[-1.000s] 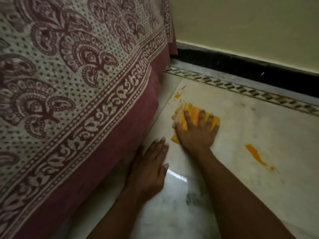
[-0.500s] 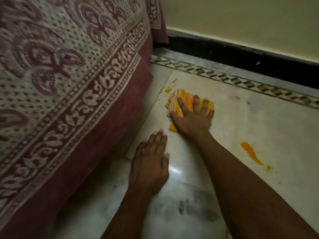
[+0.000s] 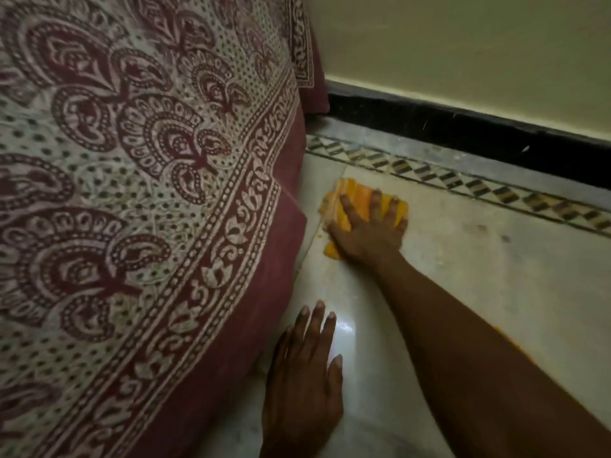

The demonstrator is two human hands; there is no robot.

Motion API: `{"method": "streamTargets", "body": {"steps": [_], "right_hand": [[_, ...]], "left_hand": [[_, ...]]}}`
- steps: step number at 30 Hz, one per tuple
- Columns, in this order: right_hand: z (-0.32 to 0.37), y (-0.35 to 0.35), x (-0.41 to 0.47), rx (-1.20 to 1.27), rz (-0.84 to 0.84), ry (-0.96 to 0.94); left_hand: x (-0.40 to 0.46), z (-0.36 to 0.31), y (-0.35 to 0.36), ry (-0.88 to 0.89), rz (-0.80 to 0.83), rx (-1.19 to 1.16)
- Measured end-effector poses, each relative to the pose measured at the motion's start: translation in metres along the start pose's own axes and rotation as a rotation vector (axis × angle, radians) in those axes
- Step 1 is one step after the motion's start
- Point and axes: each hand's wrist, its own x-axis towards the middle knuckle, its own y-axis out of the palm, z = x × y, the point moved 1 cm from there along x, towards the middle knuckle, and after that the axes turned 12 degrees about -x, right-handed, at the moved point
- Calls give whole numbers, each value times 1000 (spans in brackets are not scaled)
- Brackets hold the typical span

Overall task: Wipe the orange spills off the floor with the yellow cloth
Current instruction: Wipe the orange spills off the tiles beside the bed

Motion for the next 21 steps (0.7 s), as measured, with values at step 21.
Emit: {"method": "streamTargets", "body": {"steps": [21], "right_hand": [[-12, 19, -32, -114, -141, -356]], "left_hand": [[5, -2, -1, 7, 28, -6]]}}
